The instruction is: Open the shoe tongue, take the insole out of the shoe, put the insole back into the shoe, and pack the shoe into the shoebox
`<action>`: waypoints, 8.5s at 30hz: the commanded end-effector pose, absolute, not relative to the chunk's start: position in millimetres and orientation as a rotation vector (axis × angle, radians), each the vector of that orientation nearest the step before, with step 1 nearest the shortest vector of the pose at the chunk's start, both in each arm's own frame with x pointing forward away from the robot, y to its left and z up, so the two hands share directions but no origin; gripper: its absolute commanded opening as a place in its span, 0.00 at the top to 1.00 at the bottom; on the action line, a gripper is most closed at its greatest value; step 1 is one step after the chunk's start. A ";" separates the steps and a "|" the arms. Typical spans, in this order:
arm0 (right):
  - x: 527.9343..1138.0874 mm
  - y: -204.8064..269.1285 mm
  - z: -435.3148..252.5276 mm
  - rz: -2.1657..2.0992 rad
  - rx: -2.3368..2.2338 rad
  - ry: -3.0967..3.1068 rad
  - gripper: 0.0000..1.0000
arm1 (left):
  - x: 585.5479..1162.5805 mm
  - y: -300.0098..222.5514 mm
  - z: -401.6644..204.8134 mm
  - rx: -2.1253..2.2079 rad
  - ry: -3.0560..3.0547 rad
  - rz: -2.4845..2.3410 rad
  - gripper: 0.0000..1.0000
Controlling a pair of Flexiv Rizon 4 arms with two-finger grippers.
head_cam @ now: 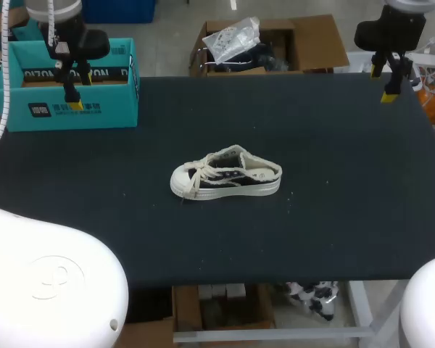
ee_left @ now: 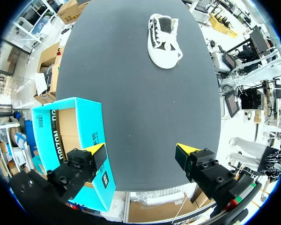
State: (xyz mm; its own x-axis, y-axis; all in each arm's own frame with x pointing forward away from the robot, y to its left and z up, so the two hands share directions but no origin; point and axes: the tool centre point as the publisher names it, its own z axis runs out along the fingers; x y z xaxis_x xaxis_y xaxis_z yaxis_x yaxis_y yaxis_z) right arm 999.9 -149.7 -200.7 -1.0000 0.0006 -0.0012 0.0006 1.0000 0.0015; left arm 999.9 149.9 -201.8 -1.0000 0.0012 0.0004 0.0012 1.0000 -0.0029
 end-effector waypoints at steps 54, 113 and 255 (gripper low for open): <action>952.9 -59.7 -295.0 0.877 0.034 2.961 0.00 | 946.8 62.7 -232.4 0.748 -2.996 0.294 0.00; 925.6 91.9 -420.8 1.569 0.175 2.713 0.00 | 920.4 -119.4 -278.0 1.423 -2.609 0.091 0.00; 924.0 116.2 -432.9 1.564 0.165 2.650 1.00 | 905.0 -141.7 -227.3 -0.160 -2.721 0.094 1.00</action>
